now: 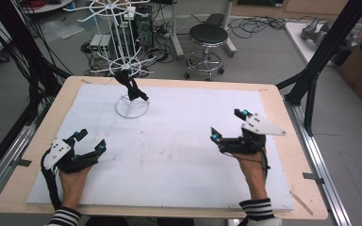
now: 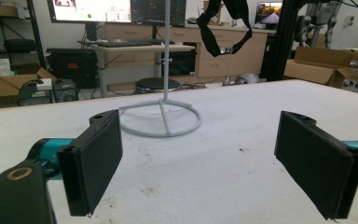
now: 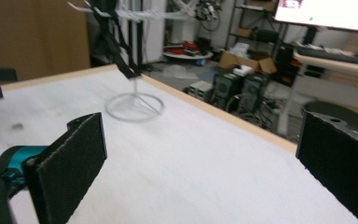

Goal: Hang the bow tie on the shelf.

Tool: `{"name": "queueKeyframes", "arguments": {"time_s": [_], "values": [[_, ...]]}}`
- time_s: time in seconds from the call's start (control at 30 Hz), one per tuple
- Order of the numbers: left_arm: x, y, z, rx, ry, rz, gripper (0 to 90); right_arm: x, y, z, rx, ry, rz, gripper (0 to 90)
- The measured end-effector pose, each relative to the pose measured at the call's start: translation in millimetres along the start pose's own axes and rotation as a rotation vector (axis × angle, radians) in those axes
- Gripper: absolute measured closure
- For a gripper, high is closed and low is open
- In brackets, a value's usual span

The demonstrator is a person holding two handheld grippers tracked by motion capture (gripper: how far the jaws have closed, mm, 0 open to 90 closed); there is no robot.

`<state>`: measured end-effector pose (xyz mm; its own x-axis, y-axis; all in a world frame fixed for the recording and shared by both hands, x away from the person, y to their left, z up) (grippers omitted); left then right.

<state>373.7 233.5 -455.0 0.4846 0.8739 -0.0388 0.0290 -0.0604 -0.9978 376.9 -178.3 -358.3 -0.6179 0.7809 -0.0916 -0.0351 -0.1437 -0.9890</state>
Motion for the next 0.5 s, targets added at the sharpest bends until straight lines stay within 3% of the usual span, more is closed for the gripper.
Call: {"name": "queueKeyframes", "arguments": {"time_s": [0.03, 0.07, 0.17, 0.33, 0.5], "values": [[-0.6, 0.1, 0.0, 0.001, 0.002, -0.003, 15.4, -9.5, 10.8, 18.7, -0.013, 0.024, -0.006, 0.6], [-0.6, 0.0, -0.2, -0.001, -0.001, -0.005, 15.4, -9.5, 10.8, 18.7, -0.013, 0.024, -0.006, 0.6], [-0.6, 0.0, -0.3, -0.001, -0.003, -0.006, 15.4, -21.3, 31.6, 41.1, -0.017, 0.057, -0.017, 0.6], [-0.3, 0.0, -0.2, -0.001, -0.003, -0.003, 15.4, -26.9, 54.1, 51.9, -0.048, 0.089, -0.05, 0.6], [-0.4, 0.0, -0.3, -0.001, -0.004, -0.006, 15.4, -20.5, 81.3, 48.0, -0.061, 0.085, -0.061, 0.6]]}}
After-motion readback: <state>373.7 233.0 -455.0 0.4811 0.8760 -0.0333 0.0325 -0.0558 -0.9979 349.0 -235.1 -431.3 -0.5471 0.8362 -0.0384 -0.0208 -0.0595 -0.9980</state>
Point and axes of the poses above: each handheld gripper's, and its own axes: z roughly backward along the jaws, y roughly out of its underside, x roughly to its left, the point moved 10 cm from there along -z, roughly forward along the jaws, and after that the axes turned 4 degrees about -x, right-handed, at the moved point
